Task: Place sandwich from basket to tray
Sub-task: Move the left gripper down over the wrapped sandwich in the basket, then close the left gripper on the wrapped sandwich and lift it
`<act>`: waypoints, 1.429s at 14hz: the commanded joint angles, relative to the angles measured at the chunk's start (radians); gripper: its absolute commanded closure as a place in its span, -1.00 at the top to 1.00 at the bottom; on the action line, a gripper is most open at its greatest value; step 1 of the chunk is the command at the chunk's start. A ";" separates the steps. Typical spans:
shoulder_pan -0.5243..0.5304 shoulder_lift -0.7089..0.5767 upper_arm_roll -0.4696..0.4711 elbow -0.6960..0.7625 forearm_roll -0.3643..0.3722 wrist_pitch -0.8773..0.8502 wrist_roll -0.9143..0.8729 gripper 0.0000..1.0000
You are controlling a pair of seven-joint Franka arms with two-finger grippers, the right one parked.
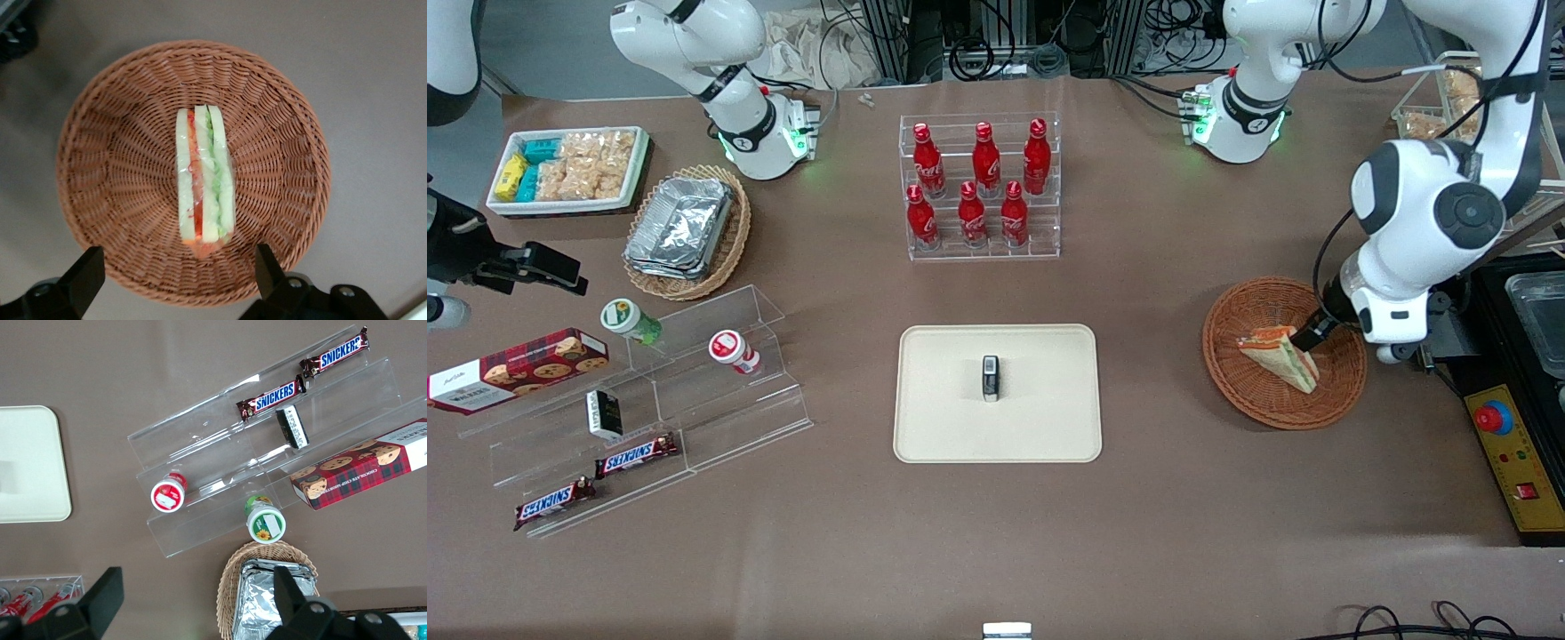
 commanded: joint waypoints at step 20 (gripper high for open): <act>0.001 0.046 -0.007 0.028 -0.007 -0.001 0.117 -1.00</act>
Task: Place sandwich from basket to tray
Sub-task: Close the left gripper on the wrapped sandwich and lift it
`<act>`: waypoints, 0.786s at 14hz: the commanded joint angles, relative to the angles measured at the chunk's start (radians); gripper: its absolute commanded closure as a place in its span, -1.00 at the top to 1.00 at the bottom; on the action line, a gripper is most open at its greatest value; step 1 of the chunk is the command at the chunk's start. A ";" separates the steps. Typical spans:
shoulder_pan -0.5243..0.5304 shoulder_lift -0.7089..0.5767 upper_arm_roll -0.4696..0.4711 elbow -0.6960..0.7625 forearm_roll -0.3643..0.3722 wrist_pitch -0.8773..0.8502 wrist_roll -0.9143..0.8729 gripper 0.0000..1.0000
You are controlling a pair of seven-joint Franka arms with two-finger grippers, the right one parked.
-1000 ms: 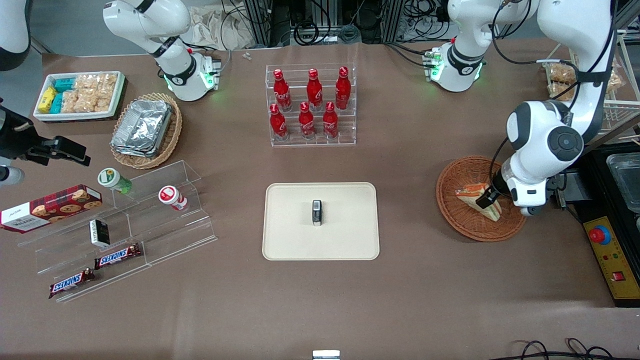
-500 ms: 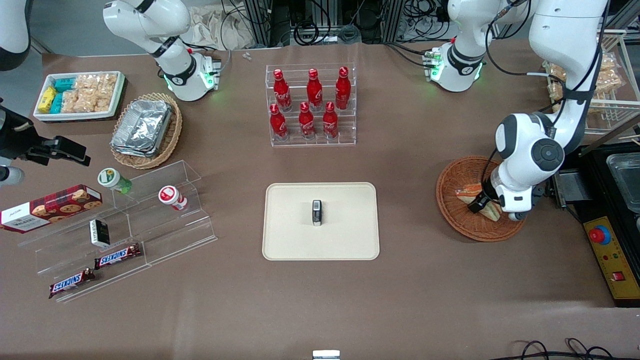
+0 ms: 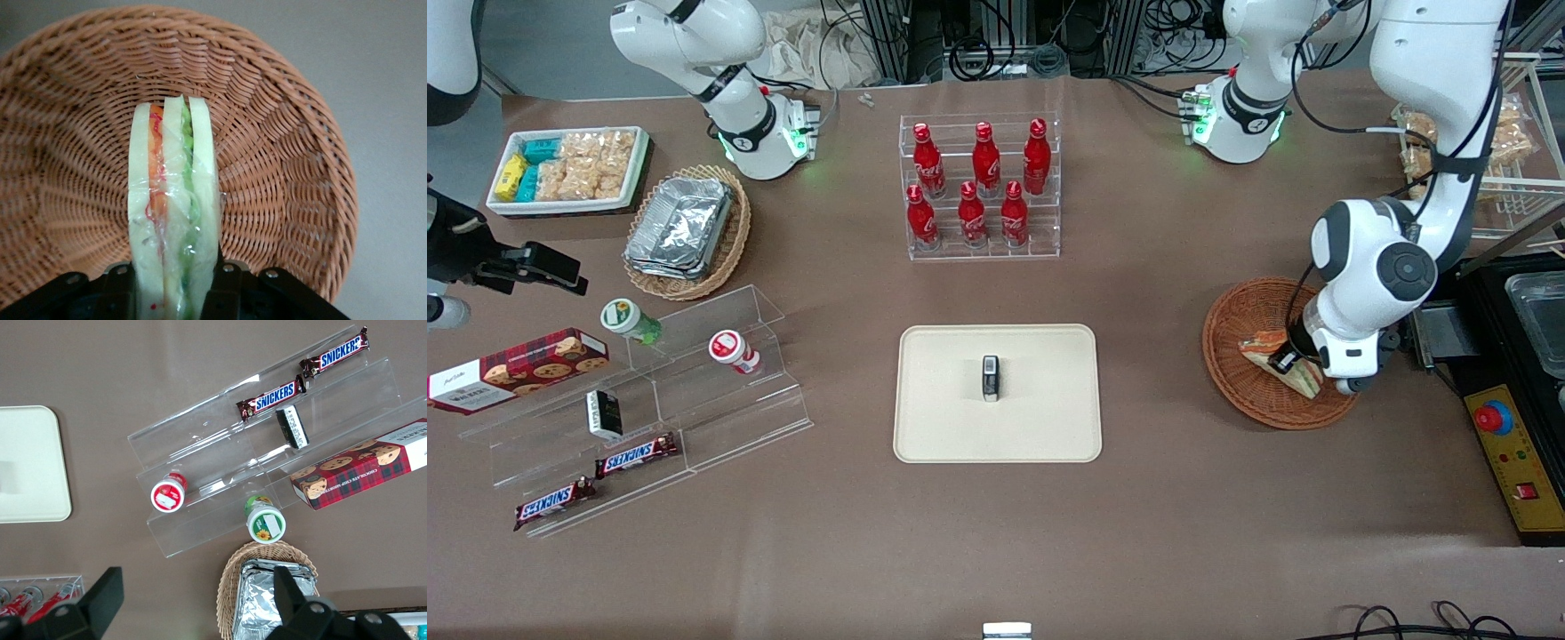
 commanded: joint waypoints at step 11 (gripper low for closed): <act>0.005 -0.172 -0.279 0.335 -0.048 -0.494 0.644 -1.00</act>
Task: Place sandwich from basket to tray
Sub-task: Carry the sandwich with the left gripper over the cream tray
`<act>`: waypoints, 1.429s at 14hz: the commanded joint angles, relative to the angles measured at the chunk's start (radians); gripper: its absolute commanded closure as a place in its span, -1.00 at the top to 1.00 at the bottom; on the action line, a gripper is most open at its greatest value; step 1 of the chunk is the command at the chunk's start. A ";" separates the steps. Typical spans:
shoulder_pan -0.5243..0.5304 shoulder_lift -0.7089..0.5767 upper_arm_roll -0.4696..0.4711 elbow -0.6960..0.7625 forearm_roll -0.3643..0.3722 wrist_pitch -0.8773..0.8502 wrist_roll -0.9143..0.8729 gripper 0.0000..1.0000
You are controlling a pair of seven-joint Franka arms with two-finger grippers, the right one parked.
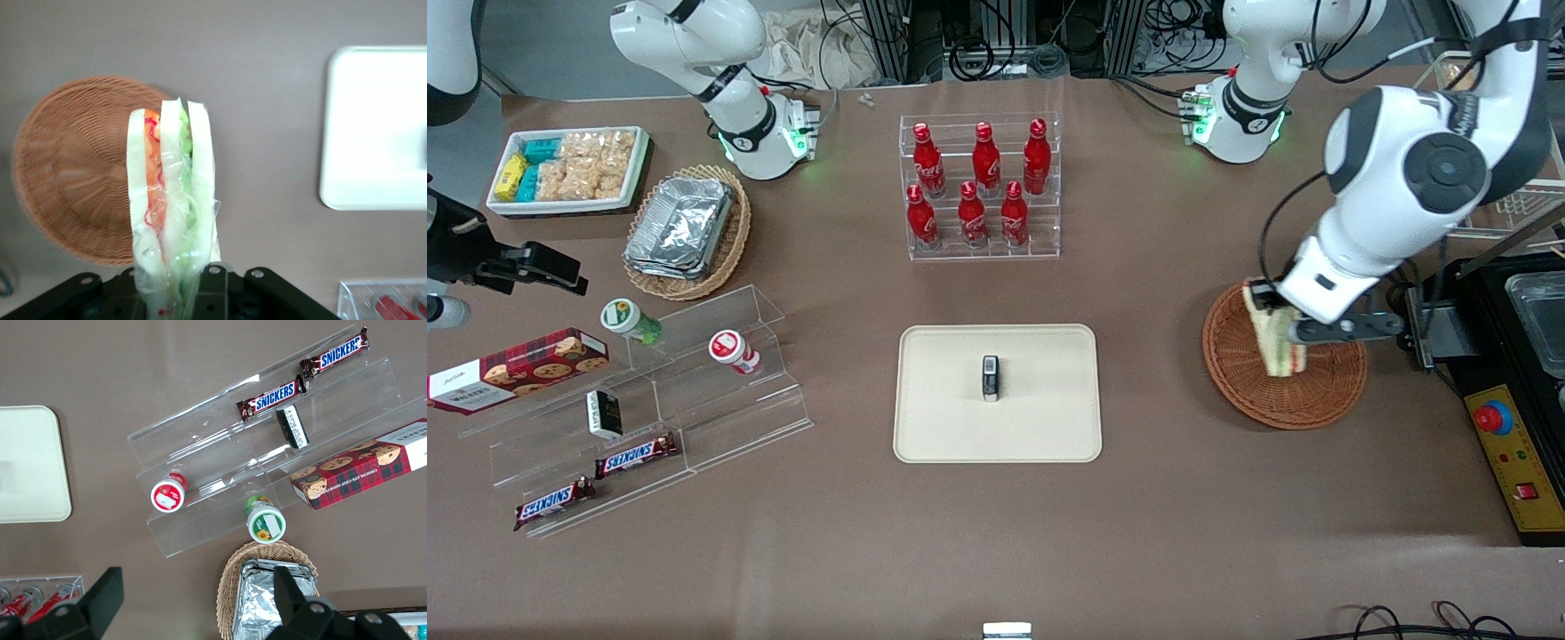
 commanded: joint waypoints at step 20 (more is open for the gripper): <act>-0.193 0.702 -0.188 0.305 0.359 0.397 -0.360 -0.46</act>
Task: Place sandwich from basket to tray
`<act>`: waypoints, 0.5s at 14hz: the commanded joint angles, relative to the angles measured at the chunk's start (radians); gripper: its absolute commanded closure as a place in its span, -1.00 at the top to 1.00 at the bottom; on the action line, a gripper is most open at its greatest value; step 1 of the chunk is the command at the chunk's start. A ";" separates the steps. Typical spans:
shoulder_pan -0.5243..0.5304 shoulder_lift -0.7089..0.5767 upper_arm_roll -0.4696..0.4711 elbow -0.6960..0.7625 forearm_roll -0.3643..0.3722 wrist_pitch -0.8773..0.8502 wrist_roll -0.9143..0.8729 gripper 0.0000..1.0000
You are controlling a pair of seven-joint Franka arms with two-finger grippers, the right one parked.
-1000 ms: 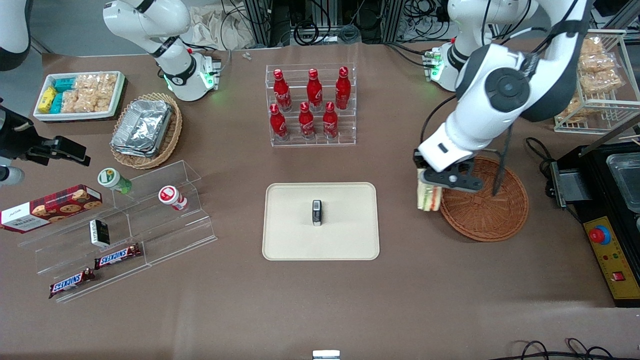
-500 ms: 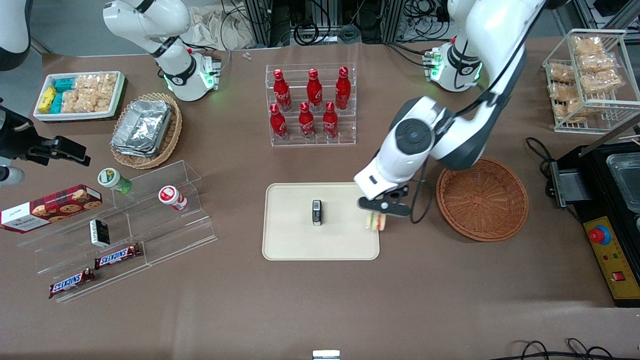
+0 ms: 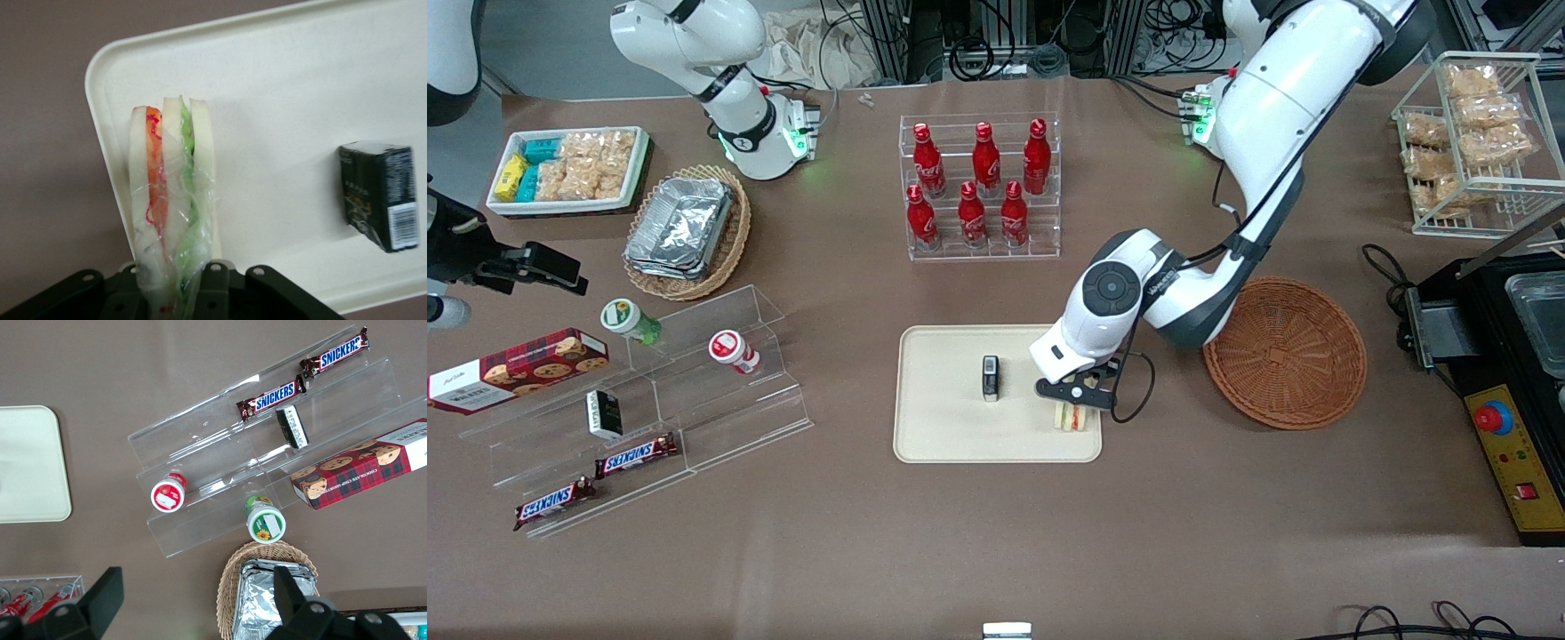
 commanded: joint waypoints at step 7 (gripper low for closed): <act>0.002 -0.019 -0.001 0.025 0.014 -0.005 -0.029 1.00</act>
